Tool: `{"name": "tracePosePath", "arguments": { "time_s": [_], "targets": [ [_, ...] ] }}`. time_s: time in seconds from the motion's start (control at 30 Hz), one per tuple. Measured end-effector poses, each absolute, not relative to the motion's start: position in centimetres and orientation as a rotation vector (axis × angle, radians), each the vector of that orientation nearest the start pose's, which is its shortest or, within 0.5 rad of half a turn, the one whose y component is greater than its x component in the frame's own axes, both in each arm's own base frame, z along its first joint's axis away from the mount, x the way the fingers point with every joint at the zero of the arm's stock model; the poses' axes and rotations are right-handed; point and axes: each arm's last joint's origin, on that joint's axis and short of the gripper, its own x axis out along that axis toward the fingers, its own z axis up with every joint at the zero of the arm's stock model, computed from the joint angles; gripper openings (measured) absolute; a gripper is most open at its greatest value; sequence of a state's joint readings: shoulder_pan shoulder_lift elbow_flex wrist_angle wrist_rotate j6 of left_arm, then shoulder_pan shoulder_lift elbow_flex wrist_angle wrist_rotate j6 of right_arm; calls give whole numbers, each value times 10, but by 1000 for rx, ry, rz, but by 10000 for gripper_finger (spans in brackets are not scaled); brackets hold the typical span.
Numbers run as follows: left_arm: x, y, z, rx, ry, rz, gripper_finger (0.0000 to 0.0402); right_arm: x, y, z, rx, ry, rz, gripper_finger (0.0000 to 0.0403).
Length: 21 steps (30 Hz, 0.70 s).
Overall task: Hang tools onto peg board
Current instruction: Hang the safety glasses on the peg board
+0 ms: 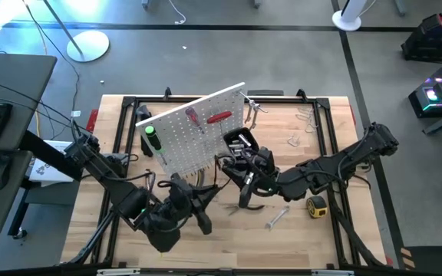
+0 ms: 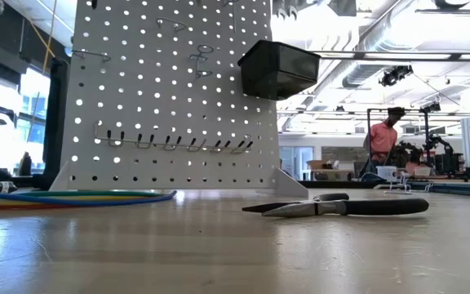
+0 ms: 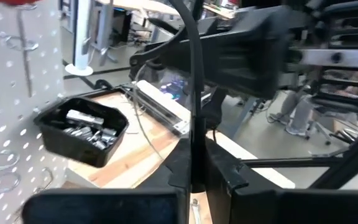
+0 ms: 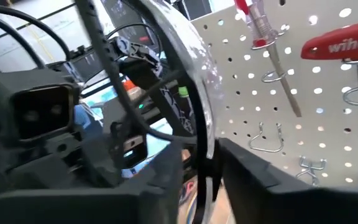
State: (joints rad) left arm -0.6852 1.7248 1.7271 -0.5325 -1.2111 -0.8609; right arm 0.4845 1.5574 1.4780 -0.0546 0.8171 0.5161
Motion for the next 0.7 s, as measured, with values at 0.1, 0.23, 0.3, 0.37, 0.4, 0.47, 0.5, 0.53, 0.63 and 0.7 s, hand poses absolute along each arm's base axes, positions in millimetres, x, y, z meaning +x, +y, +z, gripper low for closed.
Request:
{"name": "tracePosePath", "arguments": {
  "time_s": [0.1, 0.23, 0.3, 0.37, 0.4, 0.47, 0.5, 0.53, 0.63, 0.7],
  "targets": [
    [303, -214, 382, -423, 73, 611, 12, 322, 146, 396, 434, 25, -331, 133],
    [298, -219, 381, -411, 70, 615, 12, 322, 148, 396, 444, 37, -285, 162],
    [292, -223, 381, -393, 68, 614, 12, 319, 149, 398, 441, 45, -253, 168],
    [283, -226, 383, -401, 61, 611, 12, 316, 149, 401, 445, 40, -243, 170],
    [279, -227, 384, -406, 56, 611, 12, 313, 149, 403, 445, 41, -236, 170],
    [272, -230, 384, -412, 61, 601, 12, 309, 148, 407, 446, 36, -232, 170],
    [267, -233, 383, -414, 67, 590, 12, 307, 147, 409, 433, 37, -232, 171],
    [263, -236, 383, -409, 75, 578, 12, 305, 146, 411, 426, 37, -229, 171],
    [253, -244, 384, -411, 96, 530, 12, 301, 144, 416, 418, 42, -170, 171],
    [247, -250, 385, -407, 100, 506, 12, 300, 145, 417, 421, 48, -133, 171]
  ]
}}
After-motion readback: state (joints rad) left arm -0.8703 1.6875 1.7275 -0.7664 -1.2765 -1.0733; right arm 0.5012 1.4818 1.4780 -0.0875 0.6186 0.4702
